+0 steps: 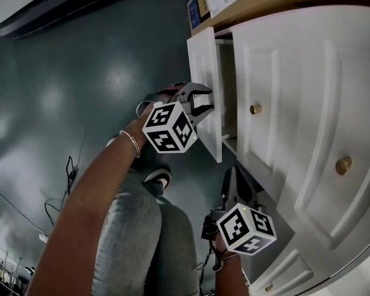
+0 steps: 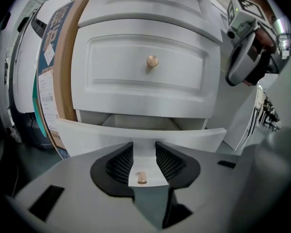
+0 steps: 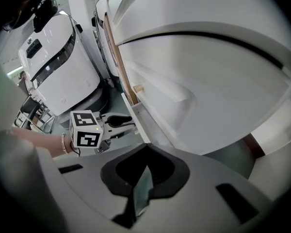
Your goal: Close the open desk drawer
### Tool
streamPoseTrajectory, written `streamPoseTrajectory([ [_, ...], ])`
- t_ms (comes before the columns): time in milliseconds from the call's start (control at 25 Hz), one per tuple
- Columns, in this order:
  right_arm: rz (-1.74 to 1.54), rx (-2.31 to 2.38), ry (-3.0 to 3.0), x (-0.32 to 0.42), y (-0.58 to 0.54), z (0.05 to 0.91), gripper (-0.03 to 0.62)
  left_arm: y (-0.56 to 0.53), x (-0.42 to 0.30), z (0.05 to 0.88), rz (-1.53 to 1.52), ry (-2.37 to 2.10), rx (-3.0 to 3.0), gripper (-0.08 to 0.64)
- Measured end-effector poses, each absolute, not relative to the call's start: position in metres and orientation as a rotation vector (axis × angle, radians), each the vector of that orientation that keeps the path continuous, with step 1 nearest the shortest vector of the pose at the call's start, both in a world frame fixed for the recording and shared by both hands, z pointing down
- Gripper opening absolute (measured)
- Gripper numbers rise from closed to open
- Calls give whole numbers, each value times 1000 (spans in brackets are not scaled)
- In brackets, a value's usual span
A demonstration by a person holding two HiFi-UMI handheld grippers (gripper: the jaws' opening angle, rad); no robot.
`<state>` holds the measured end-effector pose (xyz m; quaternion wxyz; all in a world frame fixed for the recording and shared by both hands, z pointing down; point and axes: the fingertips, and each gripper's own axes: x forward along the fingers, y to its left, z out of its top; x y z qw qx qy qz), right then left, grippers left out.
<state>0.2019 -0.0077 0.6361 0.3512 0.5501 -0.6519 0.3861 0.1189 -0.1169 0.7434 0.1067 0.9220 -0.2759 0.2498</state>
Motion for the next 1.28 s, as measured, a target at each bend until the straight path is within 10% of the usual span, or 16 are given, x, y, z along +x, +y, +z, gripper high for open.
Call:
streamPoseTrajectory([
  [1280, 995, 1452, -1704, 210, 9, 633, 6, -155, 163, 742, 701, -829, 2731, 149],
])
